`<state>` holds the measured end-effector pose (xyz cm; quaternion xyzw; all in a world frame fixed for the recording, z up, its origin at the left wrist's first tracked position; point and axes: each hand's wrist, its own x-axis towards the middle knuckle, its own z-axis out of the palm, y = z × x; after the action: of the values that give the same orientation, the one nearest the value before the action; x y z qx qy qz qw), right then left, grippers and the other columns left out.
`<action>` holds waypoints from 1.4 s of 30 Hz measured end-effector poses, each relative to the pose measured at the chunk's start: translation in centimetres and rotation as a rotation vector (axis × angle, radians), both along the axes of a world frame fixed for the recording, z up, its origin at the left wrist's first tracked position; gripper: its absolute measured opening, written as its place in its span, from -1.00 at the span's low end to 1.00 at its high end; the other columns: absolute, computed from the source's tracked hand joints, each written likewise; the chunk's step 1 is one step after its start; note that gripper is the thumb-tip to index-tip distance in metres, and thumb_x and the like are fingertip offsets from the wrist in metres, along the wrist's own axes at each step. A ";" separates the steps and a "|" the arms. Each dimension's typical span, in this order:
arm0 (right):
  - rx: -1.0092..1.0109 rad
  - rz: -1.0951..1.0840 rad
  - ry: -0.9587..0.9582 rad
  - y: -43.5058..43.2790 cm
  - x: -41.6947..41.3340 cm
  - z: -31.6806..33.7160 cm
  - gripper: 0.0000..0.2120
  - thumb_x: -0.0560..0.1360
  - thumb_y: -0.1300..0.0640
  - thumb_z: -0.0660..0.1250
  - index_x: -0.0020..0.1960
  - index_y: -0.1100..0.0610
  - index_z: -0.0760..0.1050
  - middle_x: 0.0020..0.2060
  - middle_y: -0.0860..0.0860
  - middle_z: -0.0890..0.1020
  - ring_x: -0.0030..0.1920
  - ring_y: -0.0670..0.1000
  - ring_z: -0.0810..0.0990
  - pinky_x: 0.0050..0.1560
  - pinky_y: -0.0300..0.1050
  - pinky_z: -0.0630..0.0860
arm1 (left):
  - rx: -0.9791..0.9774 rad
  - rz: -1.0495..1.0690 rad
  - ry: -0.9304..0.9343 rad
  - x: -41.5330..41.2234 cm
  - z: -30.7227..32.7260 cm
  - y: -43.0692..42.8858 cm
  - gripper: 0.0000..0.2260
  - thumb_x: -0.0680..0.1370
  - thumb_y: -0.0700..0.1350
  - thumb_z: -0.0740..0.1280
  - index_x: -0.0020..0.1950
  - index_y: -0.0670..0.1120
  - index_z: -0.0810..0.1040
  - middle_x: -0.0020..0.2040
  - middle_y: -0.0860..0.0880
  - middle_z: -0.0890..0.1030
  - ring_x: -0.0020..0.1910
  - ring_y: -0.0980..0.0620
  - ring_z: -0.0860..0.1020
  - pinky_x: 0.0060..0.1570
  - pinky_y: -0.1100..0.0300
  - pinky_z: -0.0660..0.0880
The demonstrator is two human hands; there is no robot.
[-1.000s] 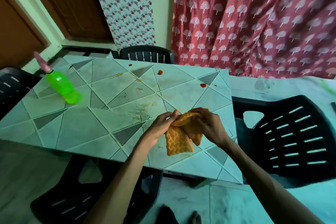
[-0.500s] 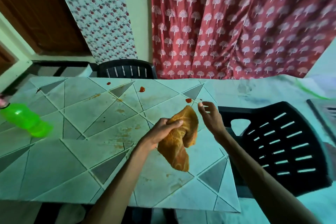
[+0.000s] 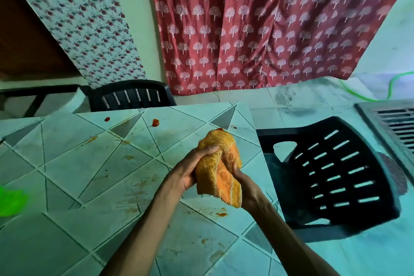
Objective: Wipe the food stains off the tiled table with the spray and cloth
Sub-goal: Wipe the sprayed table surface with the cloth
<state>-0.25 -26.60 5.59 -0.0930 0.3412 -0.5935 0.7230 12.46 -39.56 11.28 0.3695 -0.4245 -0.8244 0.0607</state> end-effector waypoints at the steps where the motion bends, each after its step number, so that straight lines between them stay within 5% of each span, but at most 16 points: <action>1: -0.010 0.002 -0.017 -0.4 -0.2 0.1 -0.08 0.17 -0.04 0.70 0.40 0.28 0.41 0.27 0.32 0.57 0.19 0.31 0.62 0.11 0.20 0.60 | 0.018 -0.007 0.010 0.0 -0.1 -0.1 -0.43 0.39 0.07 0.48 0.34 -0.12 0.49 0.16 -0.26 0.64 0.14 -0.27 0.62 0.16 -0.17 0.55; 5: 0.157 0.032 0.016 -2.5 -1.4 -0.3 -0.19 0.30 0.05 0.64 0.43 0.26 0.38 0.31 0.30 0.54 0.28 0.33 0.56 0.26 0.27 0.52 | -0.035 0.048 -0.023 0.2 -1.1 -1.3 -0.43 0.35 0.07 0.52 0.29 -0.11 0.54 0.14 -0.25 0.65 0.13 -0.26 0.63 0.16 -0.18 0.55; 8: 0.315 -0.015 0.102 -3.4 -2.6 -0.4 -0.45 0.47 0.07 0.49 0.37 0.27 0.45 0.29 0.23 0.58 0.32 0.25 0.53 0.42 0.22 0.40 | -0.202 0.127 -0.144 1.0 -2.0 -2.3 -0.53 0.33 0.06 0.55 0.17 -0.09 0.62 0.01 -0.14 0.71 0.01 -0.15 0.68 -0.03 0.04 0.62; 11: 0.365 -0.027 0.310 -3.8 -4.4 -0.1 -0.64 0.56 0.13 0.37 0.29 0.30 0.52 0.11 0.19 0.61 0.13 0.18 0.58 0.30 0.09 0.48 | -0.298 0.151 -0.235 1.7 -2.9 -2.7 -0.83 0.51 -0.06 0.46 0.03 -0.10 0.66 -0.10 -0.06 0.73 -0.11 0.00 0.70 -0.19 0.27 0.58; 15: 0.240 0.144 0.576 -4.2 -6.1 0.7 -0.77 0.53 0.29 0.36 0.19 0.25 0.58 0.08 0.16 0.69 0.09 0.16 0.65 0.10 -0.03 0.60 | -0.294 0.197 -0.294 1.7 -4.3 -2.5 -0.82 0.54 -0.10 0.42 0.04 -0.20 0.67 -0.10 -0.11 0.72 -0.15 -0.03 0.69 -0.25 0.34 0.54; 20: 0.281 0.088 0.817 -4.9 -7.1 2.0 -0.52 0.39 0.42 0.49 0.27 0.34 0.47 0.06 0.25 0.66 0.09 0.25 0.65 0.08 0.10 0.64 | -0.340 0.325 -0.406 0.6 -5.7 -2.2 -0.88 0.50 -0.07 0.47 -0.06 -0.11 0.66 -0.06 -0.06 0.69 -0.03 -0.04 0.64 -0.12 0.23 0.49; 23: 0.345 -0.041 0.908 -5.0 -8.0 1.7 -0.22 0.33 0.39 0.57 0.42 0.16 0.26 0.09 0.19 0.62 0.08 0.16 0.64 -0.11 -0.06 0.61 | -0.317 0.448 -0.419 0.1 -5.5 -2.0 -0.72 0.48 -0.12 0.50 0.07 -0.07 0.45 -0.02 -0.12 0.63 -0.02 -0.09 0.62 0.08 0.01 0.56; 26: 0.197 0.044 1.170 -4.8 -8.9 1.6 -0.03 0.24 0.27 0.66 0.45 -0.07 0.17 0.03 0.13 0.65 0.03 0.12 0.65 -0.06 0.00 0.61 | -0.395 0.416 -0.312 -0.5 -4.8 -1.6 -0.61 0.49 -0.24 0.47 0.21 -0.06 0.37 -0.11 -0.09 0.61 -0.08 -0.05 0.60 0.11 -0.01 0.53; 30: 0.021 0.165 1.706 -4.8 -9.0 1.6 -0.38 0.24 0.19 0.64 0.26 0.05 0.56 0.04 0.07 0.65 0.05 0.09 0.62 0.05 -0.02 0.57 | -0.765 0.144 -0.386 -1.3 -4.5 -1.2 -0.53 0.37 -0.25 0.56 0.23 0.02 0.57 0.04 0.01 0.66 0.04 0.01 0.63 0.07 0.09 0.60; 33: 0.032 0.083 1.880 -4.6 -8.9 1.6 -0.78 0.40 0.03 0.52 0.04 0.01 0.68 -0.07 0.07 0.65 -0.04 0.14 0.61 -0.11 0.00 0.56 | -1.148 0.070 -0.543 -2.2 -4.4 -0.6 -0.63 0.41 -0.12 0.54 0.19 -0.03 0.59 0.07 0.01 0.57 0.09 0.02 0.53 0.07 0.10 0.54; 35: 0.048 0.067 2.027 -4.7 -9.7 1.9 -0.83 0.40 -0.10 0.48 -0.07 -0.05 0.69 -0.05 -0.03 0.54 0.02 0.11 0.51 -0.09 0.00 0.49 | -1.329 0.044 -0.624 -2.6 -4.3 -0.8 -0.70 0.43 -0.03 0.52 0.12 -0.04 0.59 0.02 0.01 0.43 0.08 0.01 0.43 0.03 0.13 0.45; 37: 0.065 0.115 1.956 -4.9 -11.4 2.6 -0.74 0.32 -0.15 0.53 -0.08 -0.03 0.69 0.04 -0.15 0.46 0.11 0.03 0.42 0.01 0.00 0.46 | -1.332 0.023 -0.576 -2.7 -4.6 -1.8 -0.71 0.43 0.00 0.53 0.07 -0.05 0.58 0.02 0.00 0.36 0.08 0.02 0.39 0.08 0.15 0.40; 40: 0.040 0.099 1.221 -4.8 -13.7 4.1 -0.48 0.19 -0.15 0.54 -0.01 0.20 0.66 -0.09 0.02 0.66 0.00 0.04 0.62 0.03 0.01 0.52 | -0.859 0.003 -0.297 -3.2 -3.6 -2.8 -0.79 0.49 0.13 0.42 -0.03 0.05 0.50 0.01 0.01 0.50 0.07 0.06 0.49 0.15 0.16 0.39; 42: 0.051 0.041 0.713 -4.4 -13.9 4.2 -0.37 0.20 -0.09 0.59 0.13 0.27 0.61 0.03 0.19 0.70 0.06 0.18 0.67 0.10 0.05 0.56 | -0.641 0.063 -0.194 -4.6 -3.1 -2.8 -0.72 0.48 0.25 0.32 -0.04 0.06 0.51 -0.14 0.10 0.55 -0.08 0.11 0.55 0.03 0.16 0.45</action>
<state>-14.15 -31.00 9.82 -0.2831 0.5849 -0.5002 0.5723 7.85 -42.35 8.20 0.4210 -0.6545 -0.6076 0.1586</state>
